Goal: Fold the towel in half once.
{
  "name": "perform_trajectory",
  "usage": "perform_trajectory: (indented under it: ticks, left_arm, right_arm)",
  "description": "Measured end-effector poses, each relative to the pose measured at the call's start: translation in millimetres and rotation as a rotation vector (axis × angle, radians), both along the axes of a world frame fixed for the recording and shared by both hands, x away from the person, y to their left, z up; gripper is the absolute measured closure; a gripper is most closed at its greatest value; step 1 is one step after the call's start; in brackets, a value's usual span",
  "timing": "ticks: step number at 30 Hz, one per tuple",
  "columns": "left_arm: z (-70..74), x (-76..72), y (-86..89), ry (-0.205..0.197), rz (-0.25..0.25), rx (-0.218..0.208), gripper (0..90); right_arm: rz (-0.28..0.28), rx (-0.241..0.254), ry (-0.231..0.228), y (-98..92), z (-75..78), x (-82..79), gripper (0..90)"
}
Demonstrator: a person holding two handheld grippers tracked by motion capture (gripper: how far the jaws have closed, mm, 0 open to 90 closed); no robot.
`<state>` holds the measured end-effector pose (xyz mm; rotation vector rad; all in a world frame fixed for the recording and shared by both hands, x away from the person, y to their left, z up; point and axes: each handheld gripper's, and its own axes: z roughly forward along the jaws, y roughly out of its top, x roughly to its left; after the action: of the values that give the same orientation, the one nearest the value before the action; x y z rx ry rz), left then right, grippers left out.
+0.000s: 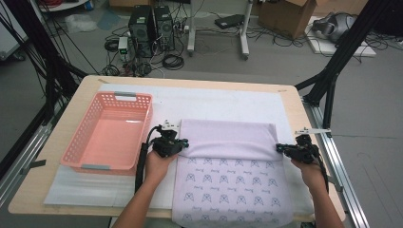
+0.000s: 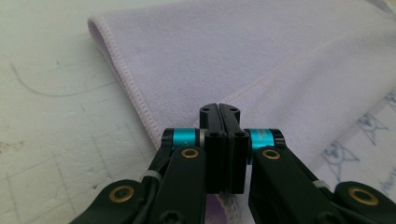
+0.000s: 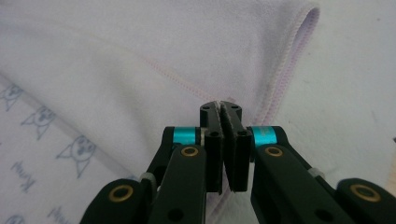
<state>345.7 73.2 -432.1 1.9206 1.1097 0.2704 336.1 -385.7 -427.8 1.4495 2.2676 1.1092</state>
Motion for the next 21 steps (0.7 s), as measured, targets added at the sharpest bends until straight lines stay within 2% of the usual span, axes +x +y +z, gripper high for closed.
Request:
perform_trajectory:
  ticks: [2, 3, 5, 13, 18, 21]
  left_arm:
    - [1.0, -8.7, 3.7, -0.021, 0.004, -0.031, 88.5]
    - [1.1, -10.8, 4.4, -0.015, -0.003, -0.024, 88.6]
    - [0.1, -18.3, 5.7, -0.028, -0.006, -0.030, 88.9]
    - [-5.9, -55.0, 16.1, -0.062, -0.023, -0.111, 89.2]
    - [-8.4, -80.8, 26.4, -0.110, -0.031, -0.109, 89.9]
    - [-9.7, -88.0, 29.6, -0.125, -0.030, -0.094, 89.9]
  right_arm:
    - [0.003, 0.017, -0.024, -2.8, 1.7, -8.5, 87.7]
    - [0.007, 0.030, -0.036, -4.4, 2.4, -14.2, 87.8]
    - [0.012, 0.051, -0.048, -6.5, 3.3, -22.0, 87.8]
    - [0.026, 0.095, -0.114, -12.1, 5.4, -65.8, 87.9]
    - [0.040, 0.100, -0.126, -13.0, 3.2, -93.3, 87.9]
    - [0.044, 0.102, -0.138, -13.2, 1.4, -101.9, 87.9]
